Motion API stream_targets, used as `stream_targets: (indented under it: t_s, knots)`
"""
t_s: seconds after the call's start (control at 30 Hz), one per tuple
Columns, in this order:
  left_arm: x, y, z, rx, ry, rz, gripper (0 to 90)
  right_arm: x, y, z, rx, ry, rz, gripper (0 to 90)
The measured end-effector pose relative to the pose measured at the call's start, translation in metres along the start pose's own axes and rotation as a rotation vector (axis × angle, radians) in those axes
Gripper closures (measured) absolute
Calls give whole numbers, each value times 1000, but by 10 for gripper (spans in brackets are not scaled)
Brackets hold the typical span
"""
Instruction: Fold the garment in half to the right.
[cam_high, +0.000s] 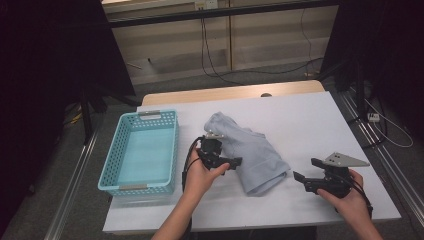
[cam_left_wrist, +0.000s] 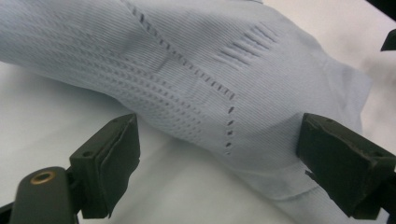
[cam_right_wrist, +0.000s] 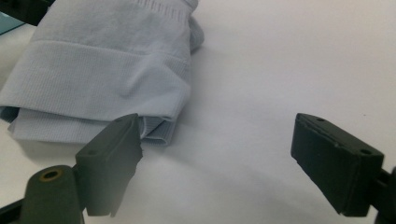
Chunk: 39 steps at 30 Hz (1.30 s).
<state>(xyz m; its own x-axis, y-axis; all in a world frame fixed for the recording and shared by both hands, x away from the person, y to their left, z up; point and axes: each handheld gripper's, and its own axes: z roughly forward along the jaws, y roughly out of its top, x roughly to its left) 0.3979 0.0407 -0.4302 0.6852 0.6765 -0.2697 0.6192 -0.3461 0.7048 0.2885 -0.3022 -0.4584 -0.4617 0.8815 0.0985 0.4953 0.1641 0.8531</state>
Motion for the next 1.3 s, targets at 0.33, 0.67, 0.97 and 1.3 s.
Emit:
stream_targets:
  t_s: [0.33,0.67,0.97,1.3]
  knots:
    - [-13,-3,9,23,-16,-14,120,1,-1,-1,5,-2,-8,162]
    - [-2,-13,18,77,3,-66,114,1,-2,0,8,-1,-10,162]
    - [2,-21,17,75,-1,-111,147,3,1,4,7,9,-21,164]
    - [-1,-24,17,62,20,-119,205,7,3,8,9,16,-29,165]
